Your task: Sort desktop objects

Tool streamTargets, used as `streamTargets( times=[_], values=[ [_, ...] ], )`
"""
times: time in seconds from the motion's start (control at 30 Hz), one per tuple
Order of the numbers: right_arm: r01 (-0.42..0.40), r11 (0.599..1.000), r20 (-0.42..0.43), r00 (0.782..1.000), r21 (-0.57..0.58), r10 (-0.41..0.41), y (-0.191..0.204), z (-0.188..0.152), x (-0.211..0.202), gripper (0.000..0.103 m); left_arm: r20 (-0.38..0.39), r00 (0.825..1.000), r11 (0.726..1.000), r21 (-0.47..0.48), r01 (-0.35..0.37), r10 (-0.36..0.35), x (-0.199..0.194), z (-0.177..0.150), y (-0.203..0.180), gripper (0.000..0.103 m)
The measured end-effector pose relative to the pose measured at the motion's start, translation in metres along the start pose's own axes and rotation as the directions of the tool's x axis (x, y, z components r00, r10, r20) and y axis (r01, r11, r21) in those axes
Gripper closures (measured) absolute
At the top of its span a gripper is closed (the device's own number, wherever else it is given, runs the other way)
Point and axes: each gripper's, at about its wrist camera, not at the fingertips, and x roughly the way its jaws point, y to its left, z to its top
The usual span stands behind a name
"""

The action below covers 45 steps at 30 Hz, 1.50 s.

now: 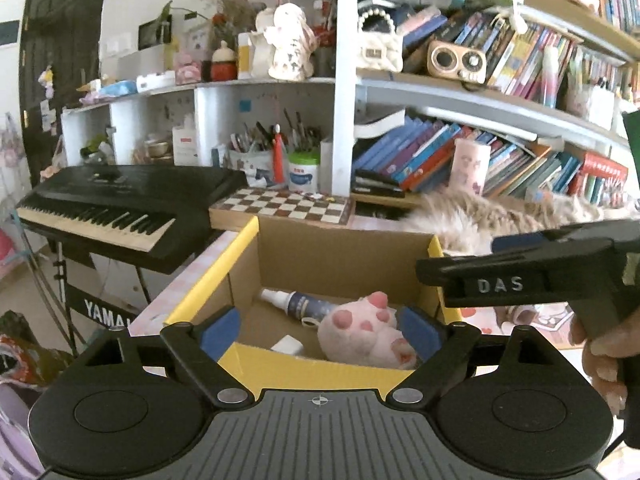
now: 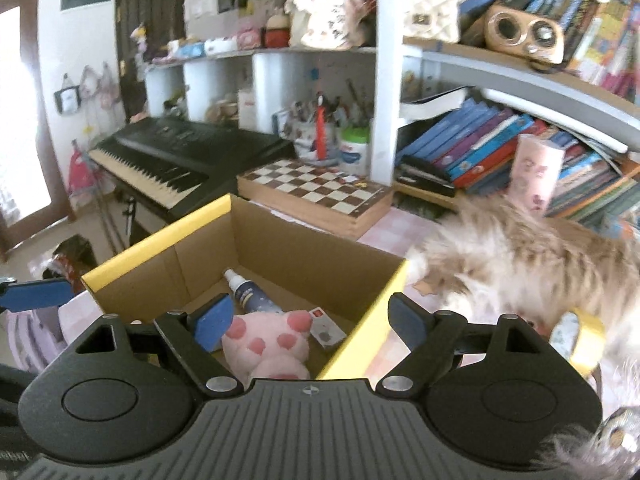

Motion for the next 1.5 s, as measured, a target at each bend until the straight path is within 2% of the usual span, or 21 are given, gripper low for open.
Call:
streamTargets(
  times=[0.33,0.7,1.17,1.5],
  values=[
    [0.113,0.989,0.041,0.992,0.093,-0.117,0.014,-0.031,-0.052,0.019,0.009,1.000,1.000,-0.003,0.006,-0.006,-0.038,-0.021,0.019,0.012],
    [0.242,0.950,0.004,0.969,0.199,-0.248,0.030,-0.080,-0.100,0.019,-0.003,1.000,1.000,-0.016,-0.001,0.001,-0.078,-0.052,0.032,0.011],
    [0.324,0.928,-0.038,0.946,0.184,-0.323,0.070,-0.140,-0.144,0.018,-0.034,0.999,1.000,0.024,-0.001,0.002,-0.113,-0.089,0.028,0.011],
    [0.326,0.932,-0.063,0.945,0.160,-0.320,0.097,-0.166,-0.158,0.017,-0.047,0.999,0.999,0.045,0.022,-0.020,-0.127,-0.106,0.023,0.010]
  ],
)
